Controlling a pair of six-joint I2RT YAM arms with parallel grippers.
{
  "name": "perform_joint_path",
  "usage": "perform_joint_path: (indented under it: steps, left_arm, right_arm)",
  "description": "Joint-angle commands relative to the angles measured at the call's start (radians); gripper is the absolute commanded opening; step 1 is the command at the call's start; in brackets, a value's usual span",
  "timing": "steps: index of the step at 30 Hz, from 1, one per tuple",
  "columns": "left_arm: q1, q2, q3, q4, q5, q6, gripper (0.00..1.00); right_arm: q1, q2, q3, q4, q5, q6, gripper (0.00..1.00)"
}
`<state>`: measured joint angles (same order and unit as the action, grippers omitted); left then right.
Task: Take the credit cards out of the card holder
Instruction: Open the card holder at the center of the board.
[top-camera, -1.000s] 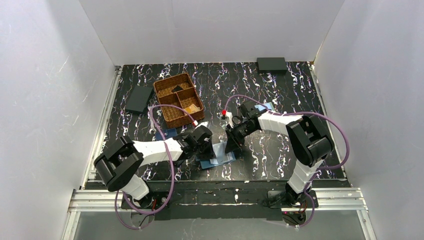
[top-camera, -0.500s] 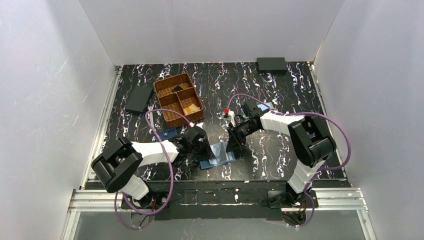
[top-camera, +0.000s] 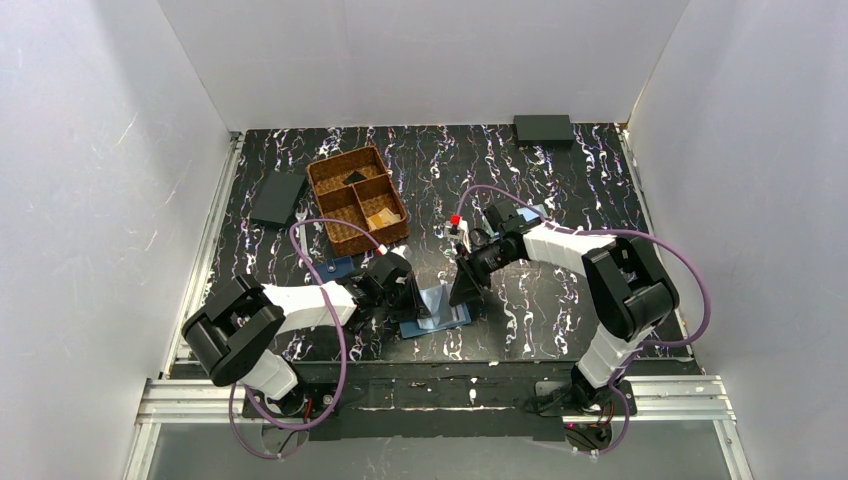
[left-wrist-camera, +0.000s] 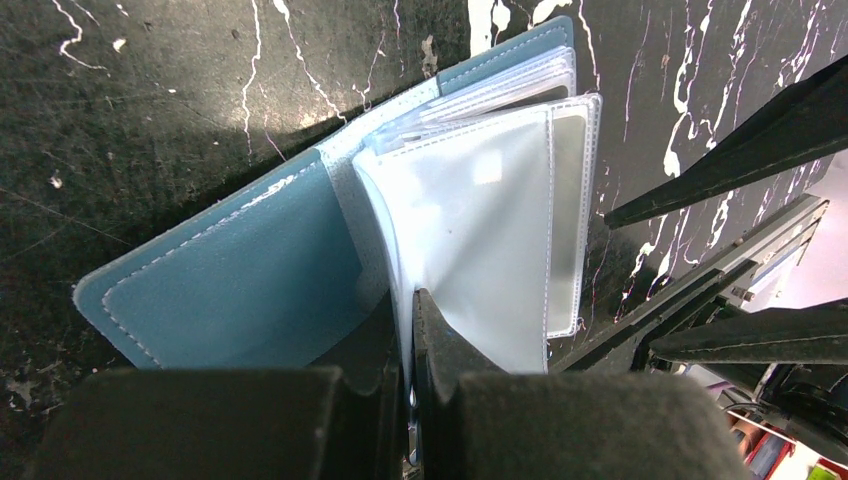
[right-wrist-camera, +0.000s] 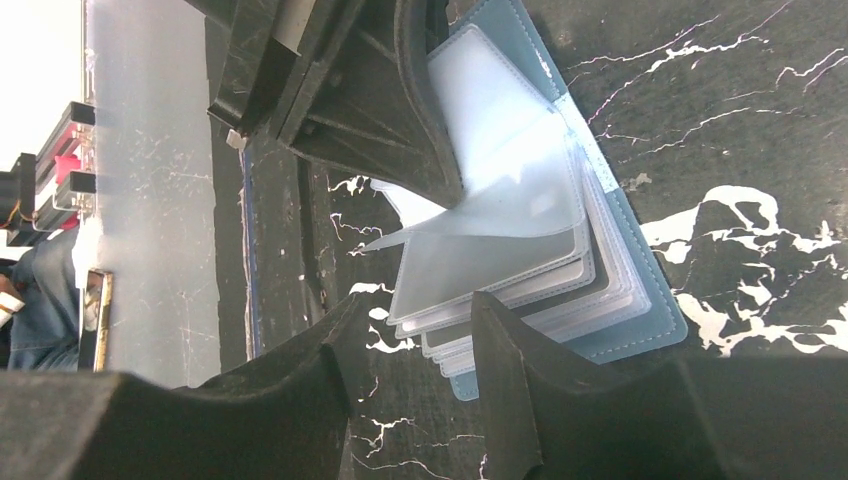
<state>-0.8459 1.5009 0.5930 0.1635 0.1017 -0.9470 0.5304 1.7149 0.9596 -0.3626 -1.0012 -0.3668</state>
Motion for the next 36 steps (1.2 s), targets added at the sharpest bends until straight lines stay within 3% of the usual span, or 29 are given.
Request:
perform_joint_path:
  steps: [1, 18, 36]
  left_arm:
    - [0.004, -0.01, -0.038, -0.087, 0.0, 0.016, 0.0]
    - [0.005, -0.01, -0.039, -0.082, 0.006, 0.016, 0.0]
    - [0.015, -0.01, -0.047, -0.078, 0.015, 0.017, 0.0]
  right_arm:
    - [0.009, 0.015, -0.007, 0.021, -0.033, 0.03, 0.51]
    - [0.021, 0.057, -0.001, 0.08, 0.079, 0.12, 0.52]
    - [0.011, 0.026, -0.005, 0.059, 0.063, 0.105, 0.55]
